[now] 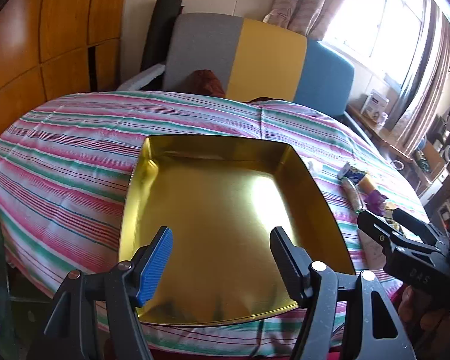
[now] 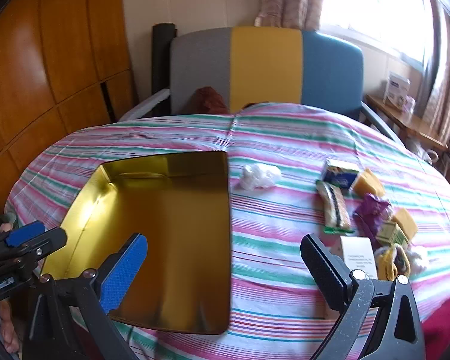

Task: Organize objects
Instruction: 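Grasp the white plastic bag with the left gripper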

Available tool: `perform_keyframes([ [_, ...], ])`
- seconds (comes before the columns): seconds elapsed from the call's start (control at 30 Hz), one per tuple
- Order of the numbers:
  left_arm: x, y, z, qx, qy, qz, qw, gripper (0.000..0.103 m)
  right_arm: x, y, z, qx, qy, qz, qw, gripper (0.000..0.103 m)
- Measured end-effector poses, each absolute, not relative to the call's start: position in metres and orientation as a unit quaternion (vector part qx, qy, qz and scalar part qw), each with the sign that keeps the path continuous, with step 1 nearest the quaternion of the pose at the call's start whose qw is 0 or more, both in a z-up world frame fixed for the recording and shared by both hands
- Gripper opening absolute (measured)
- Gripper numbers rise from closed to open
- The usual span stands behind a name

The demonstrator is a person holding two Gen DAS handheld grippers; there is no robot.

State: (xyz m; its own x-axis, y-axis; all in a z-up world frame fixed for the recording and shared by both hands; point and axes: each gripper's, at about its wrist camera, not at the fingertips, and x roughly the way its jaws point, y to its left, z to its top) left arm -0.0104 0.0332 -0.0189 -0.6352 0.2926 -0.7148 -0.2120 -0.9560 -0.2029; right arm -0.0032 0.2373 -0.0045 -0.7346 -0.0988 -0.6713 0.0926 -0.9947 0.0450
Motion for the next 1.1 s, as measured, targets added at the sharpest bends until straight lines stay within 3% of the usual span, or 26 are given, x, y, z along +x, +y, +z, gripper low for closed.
perform_keyframes([
  [0.37,-0.027,0.066,-0.001,-0.406,0.037,0.899,0.161,0.068,-0.009,0.321,0.005,0.374,-0.043,-0.926,-0.010,0.103],
  [0.57,-0.055,0.107,0.015,-0.423,0.062,0.873,0.236,0.068,-0.020,0.388,-0.009,0.408,-0.087,-0.908,-0.033,0.103],
  [0.77,-0.093,0.180,0.019,-0.424,0.139,0.832,0.330,0.068,-0.026,0.409,-0.027,0.419,-0.093,-0.903,0.003,0.103],
  [0.9,-0.126,0.224,0.006,-0.430,0.195,0.812,0.342,0.068,-0.027,0.410,-0.034,0.422,-0.112,-0.899,0.034,0.103],
  [1.1,-0.173,0.272,-0.029,-0.456,0.258,0.787,0.326,0.058,-0.026,0.410,-0.032,0.408,-0.127,-0.902,0.060,0.103],
])
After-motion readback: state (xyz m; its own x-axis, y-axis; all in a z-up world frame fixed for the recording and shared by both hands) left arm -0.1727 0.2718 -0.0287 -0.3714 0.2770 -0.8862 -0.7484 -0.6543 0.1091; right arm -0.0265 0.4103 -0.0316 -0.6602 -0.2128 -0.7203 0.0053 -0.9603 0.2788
